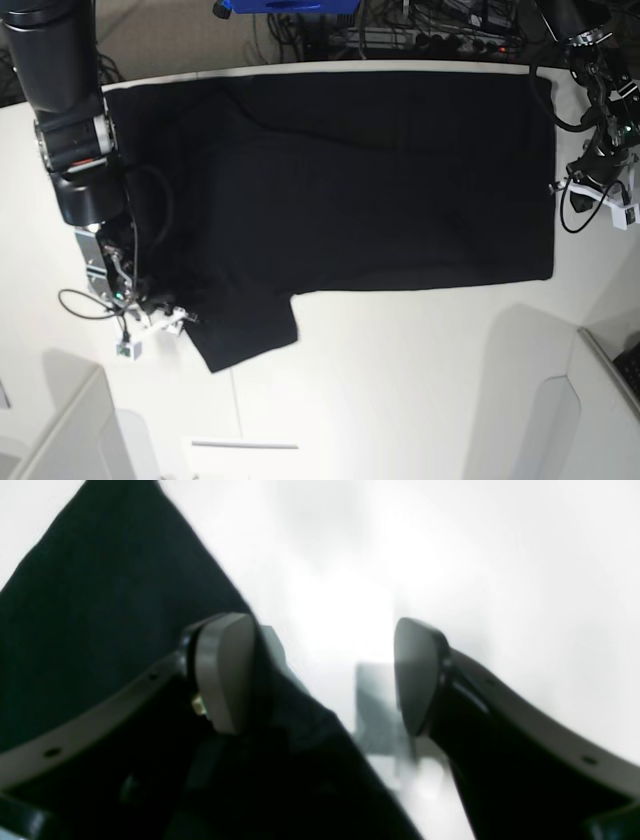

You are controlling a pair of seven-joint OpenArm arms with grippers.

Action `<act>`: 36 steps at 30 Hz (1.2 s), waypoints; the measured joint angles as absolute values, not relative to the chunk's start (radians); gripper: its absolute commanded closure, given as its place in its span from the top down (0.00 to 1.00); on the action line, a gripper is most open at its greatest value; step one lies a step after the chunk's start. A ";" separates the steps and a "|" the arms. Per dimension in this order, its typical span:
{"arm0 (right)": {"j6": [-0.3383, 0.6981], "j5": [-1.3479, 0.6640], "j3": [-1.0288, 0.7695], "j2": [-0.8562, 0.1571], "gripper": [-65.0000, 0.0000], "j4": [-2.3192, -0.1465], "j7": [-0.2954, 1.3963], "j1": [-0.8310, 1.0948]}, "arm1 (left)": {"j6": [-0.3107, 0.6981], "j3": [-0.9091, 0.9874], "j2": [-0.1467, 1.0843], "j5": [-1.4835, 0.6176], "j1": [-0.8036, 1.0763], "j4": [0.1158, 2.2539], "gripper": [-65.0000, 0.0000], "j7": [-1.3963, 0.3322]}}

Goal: Fold the T-shirt properly
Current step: 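Move the right gripper to the hem corner beside the sleeve, then move the left gripper to the opposite hem corner and grasp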

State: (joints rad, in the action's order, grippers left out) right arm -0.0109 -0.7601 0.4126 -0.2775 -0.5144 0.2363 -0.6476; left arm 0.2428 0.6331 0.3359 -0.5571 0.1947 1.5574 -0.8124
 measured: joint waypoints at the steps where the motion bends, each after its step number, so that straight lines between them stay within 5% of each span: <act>1: -0.010 -0.760 0.413 -0.271 0.63 -0.509 0.233 -0.648 | 0.243 0.633 0.336 -0.557 0.194 1.557 0.00 -0.812; 9: -0.010 -0.759 0.420 -0.251 0.61 -0.501 0.212 -0.650 | 0.243 0.633 0.336 -0.558 0.194 1.555 0.00 -0.813; 21: -0.010 -0.761 0.420 -0.245 0.00 -0.500 0.221 -0.648 | 0.242 0.633 0.335 -0.554 0.182 1.530 0.00 -0.816; 23: -0.010 -0.763 0.420 -0.244 0.00 -0.500 0.224 -0.647 | 0.240 0.633 0.336 -0.555 0.160 1.511 0.00 -0.816; 29: -0.009 -0.763 0.416 -0.243 0.00 -0.499 0.227 -0.648 | 0.240 0.633 0.336 -0.556 0.073 1.425 0.59 -0.813; 32: -0.008 -0.764 0.416 -0.243 0.00 -0.499 0.227 -0.648 | 0.240 0.633 0.336 -0.555 0.002 1.360 0.72 -0.813; 36: -0.008 -0.768 0.416 -0.243 0.00 -0.498 0.224 -0.648 | 0.240 0.632 0.336 -0.519 -0.109 1.229 0.74 -0.805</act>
